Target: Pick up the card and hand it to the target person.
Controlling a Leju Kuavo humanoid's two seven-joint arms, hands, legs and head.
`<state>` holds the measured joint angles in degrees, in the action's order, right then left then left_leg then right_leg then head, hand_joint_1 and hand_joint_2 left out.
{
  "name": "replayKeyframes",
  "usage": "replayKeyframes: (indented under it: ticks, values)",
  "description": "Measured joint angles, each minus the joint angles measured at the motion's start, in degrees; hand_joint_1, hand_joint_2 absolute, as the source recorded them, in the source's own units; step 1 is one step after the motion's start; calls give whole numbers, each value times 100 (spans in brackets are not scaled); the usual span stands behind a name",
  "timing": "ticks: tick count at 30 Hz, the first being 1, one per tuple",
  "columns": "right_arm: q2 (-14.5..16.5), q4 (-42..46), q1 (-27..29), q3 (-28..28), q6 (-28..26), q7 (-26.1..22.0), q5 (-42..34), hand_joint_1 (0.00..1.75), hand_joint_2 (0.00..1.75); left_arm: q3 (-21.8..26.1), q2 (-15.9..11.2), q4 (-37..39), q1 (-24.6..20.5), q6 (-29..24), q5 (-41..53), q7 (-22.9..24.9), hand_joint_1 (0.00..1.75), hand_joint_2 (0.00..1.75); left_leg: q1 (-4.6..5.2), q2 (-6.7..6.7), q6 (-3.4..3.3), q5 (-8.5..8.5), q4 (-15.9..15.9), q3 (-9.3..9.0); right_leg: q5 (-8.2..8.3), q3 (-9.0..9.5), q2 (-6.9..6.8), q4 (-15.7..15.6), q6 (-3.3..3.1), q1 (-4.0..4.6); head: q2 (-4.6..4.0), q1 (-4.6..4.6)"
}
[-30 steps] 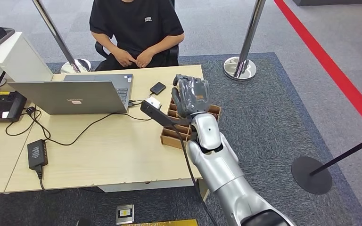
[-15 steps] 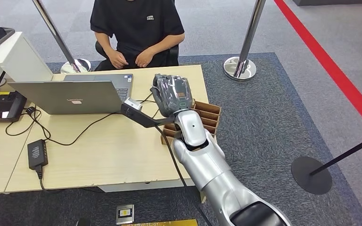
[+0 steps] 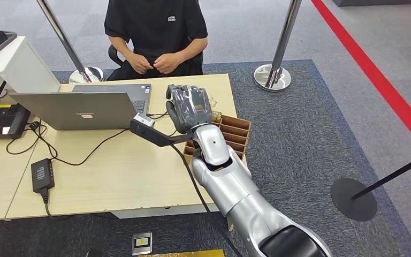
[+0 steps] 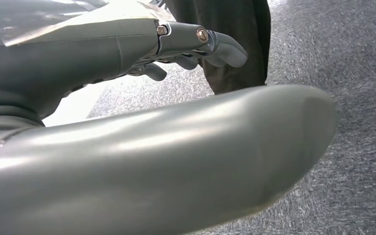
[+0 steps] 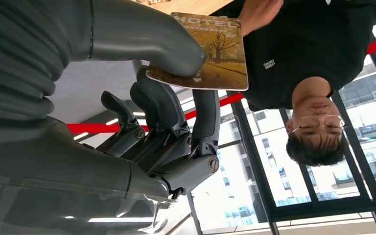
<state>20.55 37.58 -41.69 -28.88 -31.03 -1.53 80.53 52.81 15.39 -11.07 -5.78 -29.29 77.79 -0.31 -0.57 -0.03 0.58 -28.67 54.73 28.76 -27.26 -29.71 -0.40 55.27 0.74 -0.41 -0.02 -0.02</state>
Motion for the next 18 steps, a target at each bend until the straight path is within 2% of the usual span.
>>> replayKeyframes:
  ticks: [18]
  values:
    - [0, -40, -8, -75, 33, 54, -46, 149, 175, 0, 2, 3, 22, 2, 4, -45, 0, 0, 0, 0, 0, 0, 0, 0, 0, 0, 0, 0, 0, 0, 0, 1]
